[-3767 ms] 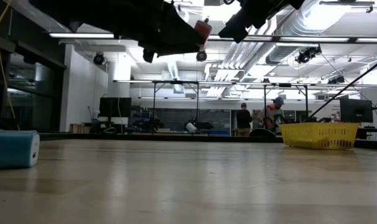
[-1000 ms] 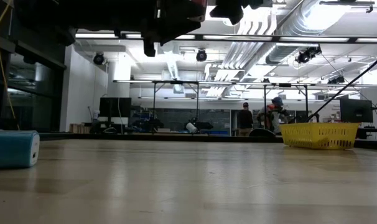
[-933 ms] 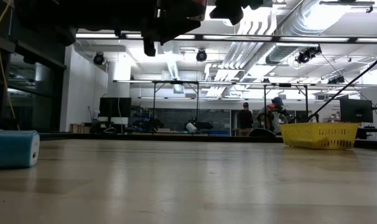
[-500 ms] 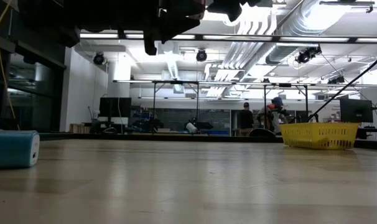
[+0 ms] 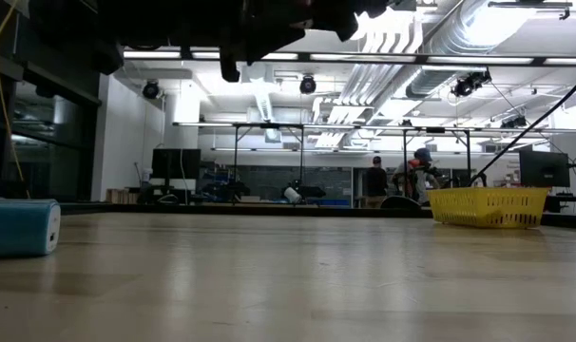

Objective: Pick & Place Office items
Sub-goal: Put the pink charger adapter into the orange bin

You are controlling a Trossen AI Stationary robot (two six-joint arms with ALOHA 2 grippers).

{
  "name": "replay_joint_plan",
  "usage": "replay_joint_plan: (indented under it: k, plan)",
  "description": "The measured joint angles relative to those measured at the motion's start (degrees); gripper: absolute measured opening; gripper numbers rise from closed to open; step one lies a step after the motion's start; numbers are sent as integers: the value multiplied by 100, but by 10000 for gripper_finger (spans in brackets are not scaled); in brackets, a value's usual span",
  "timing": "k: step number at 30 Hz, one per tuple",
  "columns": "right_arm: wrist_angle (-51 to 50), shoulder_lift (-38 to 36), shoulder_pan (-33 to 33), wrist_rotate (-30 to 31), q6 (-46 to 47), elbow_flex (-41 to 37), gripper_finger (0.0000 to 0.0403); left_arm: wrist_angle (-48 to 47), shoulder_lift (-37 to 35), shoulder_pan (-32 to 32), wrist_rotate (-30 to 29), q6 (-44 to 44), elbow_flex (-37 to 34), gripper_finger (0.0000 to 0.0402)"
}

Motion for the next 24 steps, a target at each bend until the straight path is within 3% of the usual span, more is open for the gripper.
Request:
replay_joint_plan:
  k: [24]
  plan:
    - [185, 67, -2, -336, -46, -7, 174, 19, -4, -9, 20, 50, 4, 134]
